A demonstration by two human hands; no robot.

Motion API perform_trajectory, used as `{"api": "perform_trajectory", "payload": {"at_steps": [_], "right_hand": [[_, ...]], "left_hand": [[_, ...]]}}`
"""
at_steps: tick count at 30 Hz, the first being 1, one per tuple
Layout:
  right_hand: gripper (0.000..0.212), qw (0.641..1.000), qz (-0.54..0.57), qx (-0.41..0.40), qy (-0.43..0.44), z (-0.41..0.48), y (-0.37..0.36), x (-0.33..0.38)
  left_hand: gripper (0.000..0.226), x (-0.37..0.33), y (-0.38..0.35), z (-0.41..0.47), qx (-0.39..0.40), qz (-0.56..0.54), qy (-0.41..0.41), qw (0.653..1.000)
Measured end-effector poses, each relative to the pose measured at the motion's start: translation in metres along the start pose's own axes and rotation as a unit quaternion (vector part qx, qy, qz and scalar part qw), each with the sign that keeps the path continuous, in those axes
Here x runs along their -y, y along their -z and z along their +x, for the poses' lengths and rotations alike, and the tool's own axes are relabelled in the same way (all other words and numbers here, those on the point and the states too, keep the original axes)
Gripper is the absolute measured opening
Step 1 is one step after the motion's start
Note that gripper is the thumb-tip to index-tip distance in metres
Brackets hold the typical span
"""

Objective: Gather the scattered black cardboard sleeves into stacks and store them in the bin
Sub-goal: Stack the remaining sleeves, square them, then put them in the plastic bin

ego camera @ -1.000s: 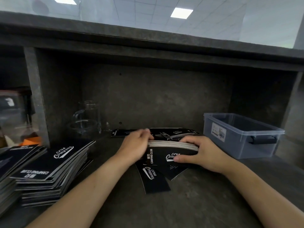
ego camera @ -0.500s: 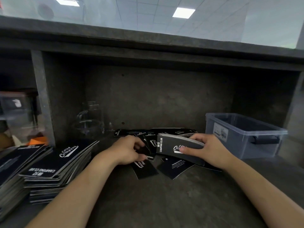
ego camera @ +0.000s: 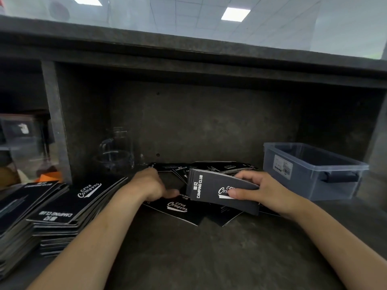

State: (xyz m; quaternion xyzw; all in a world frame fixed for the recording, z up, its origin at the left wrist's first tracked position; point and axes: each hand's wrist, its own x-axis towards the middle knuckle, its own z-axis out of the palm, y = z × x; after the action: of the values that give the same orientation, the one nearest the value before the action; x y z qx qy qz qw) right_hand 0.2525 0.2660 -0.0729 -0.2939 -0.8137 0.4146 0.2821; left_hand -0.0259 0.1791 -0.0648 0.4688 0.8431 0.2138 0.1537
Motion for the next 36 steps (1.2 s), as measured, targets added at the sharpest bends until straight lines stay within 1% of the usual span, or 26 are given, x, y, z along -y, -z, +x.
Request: {"api": "perform_trajectory", "payload": {"at_steps": [2,3,4,7,10,12,14,16,17,18,19,20,21,22,23,25,26,27,28,30,32,34,36], "right_hand": [[0.035,1.0,0.021,0.002,-0.003,-0.001,0.0,0.001],[0.034,0.999,0.032,-0.001,-0.004,0.0,0.0,0.0],[0.033,0.999,0.042,-0.004,-0.004,0.0,0.0,0.0],[0.031,0.997,0.076,0.008,0.003,0.0,-0.001,-0.001],[0.033,0.994,0.107,0.019,0.02,-0.001,0.0,0.002],[0.033,0.994,0.103,0.013,0.028,-0.003,0.001,0.005],[0.04,0.995,0.091,-0.007,0.035,-0.003,0.004,0.007],[0.05,0.995,0.089,-0.044,0.035,-0.002,0.006,0.006],[0.055,0.993,0.086,-0.07,0.032,0.0,0.008,0.004],[0.058,0.992,0.073,-0.102,0.03,0.001,0.01,0.002],[0.059,0.989,0.049,-0.137,0.033,0.003,0.013,-0.002],[0.057,0.985,0.018,-0.169,0.037,0.004,0.016,-0.007],[0.051,0.98,-0.02,-0.192,0.037,0.006,0.019,-0.012],[0.045,0.977,-0.058,-0.202,0.026,0.008,0.023,-0.018],[0.041,0.976,-0.095,-0.195,0.011,0.009,0.026,-0.023],[0.037,0.976,-0.153,-0.154,-0.024,0.011,0.029,-0.031],[0.035,0.975,-0.169,-0.138,-0.034,0.012,0.029,-0.034],[0.033,0.974,-0.177,-0.136,-0.039,0.013,0.03,-0.035],[0.031,0.973,-0.177,-0.143,-0.04,0.014,0.03,-0.035],[0.03,0.968,-0.174,-0.174,-0.045,0.016,0.03,-0.036],[0.031,0.962,-0.157,-0.215,-0.053,0.017,0.031,-0.038],[0.034,0.957,-0.111,-0.261,-0.064,0.018,0.034,-0.041],[0.038,0.95,-0.073,-0.292,-0.081,0.019,0.036,-0.044]], "left_hand": [[0.041,0.001,0.005,-0.001,-0.029,-0.073,-0.018,0.997],[0.034,0.001,0.008,-0.003,-0.045,-0.125,-0.033,0.991],[0.031,0.001,0.011,-0.006,-0.062,-0.182,-0.05,0.98],[0.032,-0.005,0.015,-0.016,-0.102,-0.328,-0.107,0.933],[0.035,-0.015,0.013,-0.027,-0.076,-0.416,-0.173,0.89],[0.037,-0.022,0.008,-0.031,-0.045,-0.453,-0.2,0.868],[0.04,-0.028,0.001,-0.032,-0.014,-0.475,-0.195,0.858],[0.051,-0.032,-0.005,-0.028,0.001,-0.518,-0.138,0.844],[0.055,-0.032,-0.009,-0.023,-0.015,-0.53,-0.102,0.841],[0.053,-0.032,-0.013,-0.02,-0.051,-0.498,-0.077,0.862],[0.046,-0.03,-0.017,-0.017,-0.095,-0.417,-0.073,0.901],[0.038,-0.03,-0.022,-0.019,-0.13,-0.317,-0.091,0.935],[0.035,-0.031,-0.028,-0.024,-0.137,-0.242,-0.117,0.953],[0.039,-0.034,-0.034,-0.029,-0.111,-0.203,-0.145,0.962],[0.051,-0.037,-0.041,-0.034,-0.067,-0.18,-0.169,0.967],[0.074,-0.046,-0.056,-0.043,0.003,-0.081,-0.209,0.975],[0.082,-0.048,-0.063,-0.044,0.016,-0.017,-0.223,0.975],[0.088,-0.05,-0.068,-0.045,0.014,0.036,-0.232,0.972],[0.091,-0.052,-0.071,-0.044,0.007,0.068,-0.239,0.969],[0.087,-0.052,-0.072,-0.04,-0.001,0.073,-0.238,0.969],[0.075,-0.05,-0.069,-0.032,0.003,0.05,-0.228,0.972],[0.069,-0.045,-0.067,-0.021,0.028,-0.002,-0.208,0.978],[0.071,-0.044,-0.064,-0.014,0.062,-0.074,-0.185,0.978]]}}
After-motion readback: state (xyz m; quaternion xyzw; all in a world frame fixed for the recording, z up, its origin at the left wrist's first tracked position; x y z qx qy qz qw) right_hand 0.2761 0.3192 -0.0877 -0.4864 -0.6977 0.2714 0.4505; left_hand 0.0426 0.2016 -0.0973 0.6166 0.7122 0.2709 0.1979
